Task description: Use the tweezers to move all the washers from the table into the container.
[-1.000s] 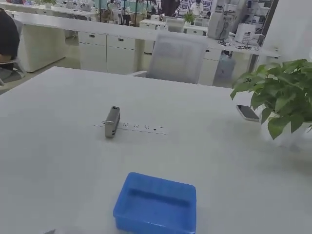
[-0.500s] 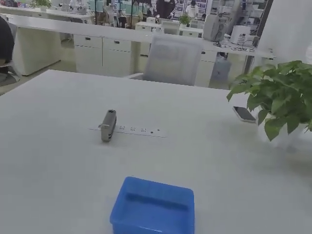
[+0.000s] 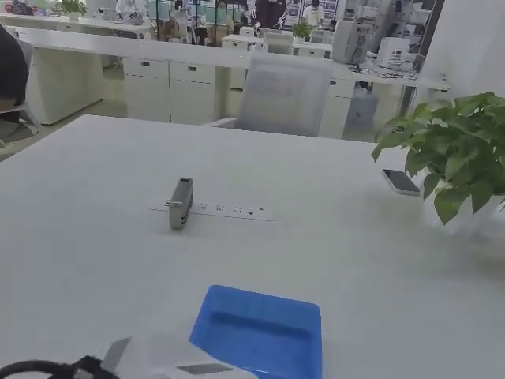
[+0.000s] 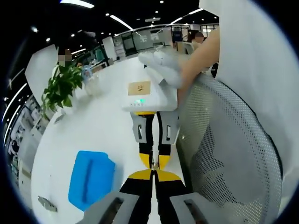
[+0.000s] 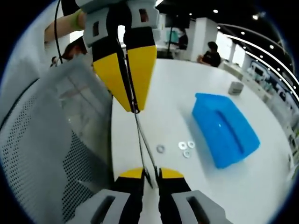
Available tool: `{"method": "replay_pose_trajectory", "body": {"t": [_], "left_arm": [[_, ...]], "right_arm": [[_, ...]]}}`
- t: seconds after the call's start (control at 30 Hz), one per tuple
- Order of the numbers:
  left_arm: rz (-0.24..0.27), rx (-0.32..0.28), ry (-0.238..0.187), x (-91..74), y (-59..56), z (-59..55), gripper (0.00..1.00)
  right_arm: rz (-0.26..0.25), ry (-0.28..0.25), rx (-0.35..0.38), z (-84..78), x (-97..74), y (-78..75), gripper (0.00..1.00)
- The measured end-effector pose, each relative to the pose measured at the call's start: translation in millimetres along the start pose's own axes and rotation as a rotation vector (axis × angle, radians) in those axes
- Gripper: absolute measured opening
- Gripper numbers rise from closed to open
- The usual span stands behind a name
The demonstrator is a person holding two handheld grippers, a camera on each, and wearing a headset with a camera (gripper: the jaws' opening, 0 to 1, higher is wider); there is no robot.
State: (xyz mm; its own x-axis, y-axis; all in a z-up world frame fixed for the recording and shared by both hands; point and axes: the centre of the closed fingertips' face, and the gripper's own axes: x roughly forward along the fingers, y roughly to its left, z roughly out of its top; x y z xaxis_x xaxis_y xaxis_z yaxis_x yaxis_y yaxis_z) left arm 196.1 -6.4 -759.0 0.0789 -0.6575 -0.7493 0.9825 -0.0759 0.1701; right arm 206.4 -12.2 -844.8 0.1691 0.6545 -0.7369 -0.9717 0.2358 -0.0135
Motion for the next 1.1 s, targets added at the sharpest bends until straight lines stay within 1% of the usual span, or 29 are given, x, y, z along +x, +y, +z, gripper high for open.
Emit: {"method": "replay_pose_trajectory", "body": {"t": [0.03,0.17,0.3,0.37,0.43,0.53,0.63,0.77,0.83,0.9,1.0,1.03,1.1], "left_arm": [[-0.004,0.004,0.003,1.2,1.8,1.3,0.00],[-0.028,0.027,0.006,5.7,8.2,8.9,0.00],[-0.050,0.048,0.015,9.8,11.1,13.2,0.00],[-0.069,0.047,0.019,11.5,11.0,14.2,0.00],[-0.089,0.046,0.020,12.2,10.3,15.8,0.00],[-0.099,0.051,0.026,13.8,13.2,17.0,0.00],[-0.110,0.065,0.044,15.0,15.9,19.5,0.00],[-0.126,0.091,0.051,17.7,16.3,27.0,0.00],[-0.133,0.097,0.054,20.3,16.6,28.5,0.00],[-0.145,0.083,0.049,22.5,17.8,30.9,0.00],[-0.163,0.069,0.053,23.8,17.3,32.2,0.00],[-0.170,0.065,0.055,24.3,16.5,32.5,0.00],[-0.178,0.063,0.056,25.1,15.5,32.6,0.00]], "right_arm": [[-0.013,-0.006,0.029,-0.9,-1.9,-2.1,0.07],[-0.031,-0.024,0.075,-5.2,-9.6,-8.4,0.08],[-0.042,-0.025,0.086,-5.7,-10.2,-11.7,0.08],[-0.029,-0.028,0.103,-5.7,-8.1,-9.7,0.08],[-0.029,-0.026,0.106,-6.1,-7.0,-8.9,0.09],[-0.040,-0.028,0.121,-6.8,-7.6,-10.6,0.09],[-0.042,-0.029,0.125,-6.6,-7.4,-12.3,0.08],[-0.041,-0.037,0.121,-4.3,-7.1,-12.2,0.08],[-0.042,-0.031,0.120,-5.7,-6.9,-12.0,0.07],[-0.044,-0.032,0.135,-6.7,-7.4,-12.8,0.07],[-0.041,-0.033,0.147,-6.8,-9.2,-13.1,0.08],[-0.041,-0.037,0.144,-5.7,-11.5,-12.9,0.09],[-0.057,-0.057,0.136,1.6,-20.9,-13.5,0.09]]}}
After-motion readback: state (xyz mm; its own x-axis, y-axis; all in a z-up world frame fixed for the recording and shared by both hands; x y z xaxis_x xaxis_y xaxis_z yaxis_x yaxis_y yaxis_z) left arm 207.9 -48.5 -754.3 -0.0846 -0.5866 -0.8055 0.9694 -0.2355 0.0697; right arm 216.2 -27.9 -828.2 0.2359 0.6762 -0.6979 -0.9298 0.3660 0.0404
